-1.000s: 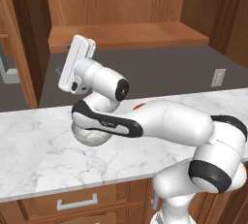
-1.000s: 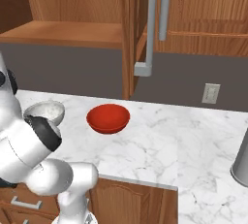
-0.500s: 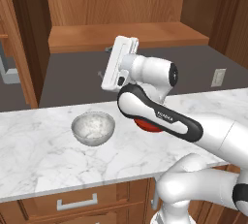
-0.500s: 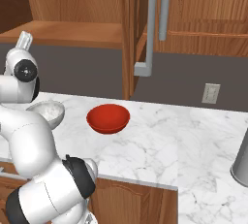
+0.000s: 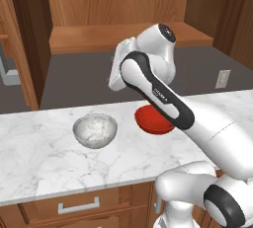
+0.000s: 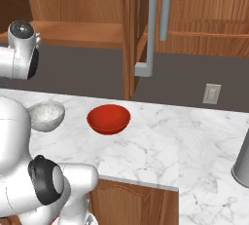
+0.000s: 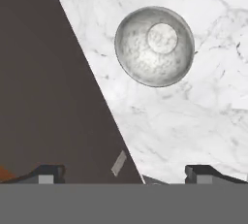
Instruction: Open the cabinet. Pick the bowls from the counter and place them in the cabinet. Then close the cabinet.
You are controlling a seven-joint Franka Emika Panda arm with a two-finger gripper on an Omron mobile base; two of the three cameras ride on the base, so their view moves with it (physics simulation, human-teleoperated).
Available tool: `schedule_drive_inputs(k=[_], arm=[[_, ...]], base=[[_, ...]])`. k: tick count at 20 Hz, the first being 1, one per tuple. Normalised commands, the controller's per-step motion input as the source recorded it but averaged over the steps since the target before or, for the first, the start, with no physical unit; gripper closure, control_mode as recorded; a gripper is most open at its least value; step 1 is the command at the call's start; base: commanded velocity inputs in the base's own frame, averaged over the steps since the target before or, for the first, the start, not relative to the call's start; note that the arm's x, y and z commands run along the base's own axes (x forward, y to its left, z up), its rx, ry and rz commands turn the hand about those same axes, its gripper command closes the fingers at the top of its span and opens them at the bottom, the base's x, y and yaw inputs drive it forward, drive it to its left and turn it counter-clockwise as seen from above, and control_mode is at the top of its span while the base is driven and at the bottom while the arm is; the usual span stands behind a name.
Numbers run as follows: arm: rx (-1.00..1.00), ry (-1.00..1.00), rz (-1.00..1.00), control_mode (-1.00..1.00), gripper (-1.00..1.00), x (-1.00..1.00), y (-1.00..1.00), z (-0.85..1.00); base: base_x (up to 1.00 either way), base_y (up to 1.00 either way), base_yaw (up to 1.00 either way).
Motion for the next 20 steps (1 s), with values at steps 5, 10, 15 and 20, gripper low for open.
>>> schedule_drive_inputs(k=[5,10,15,20], arm=[[-0.19,0.31,0.19,-1.0,-1.0,-0.14,0.0,-0.3],[-0.22,0.04,0.33,-1.0,-1.0,-0.4,0.02,-0.85],[-0.33,-0.14,0.39,-1.0,-1.0,-0.41,0.03,-0.98],[-0.14,-0.26,0.37,-1.0,-1.0,-0.28,-0.01,-0.43]], base=[[0.0,0.0,0.0],[0.0,0.0,0.0],[0.0,0.0,0.0],[0.0,0.0,0.0]])
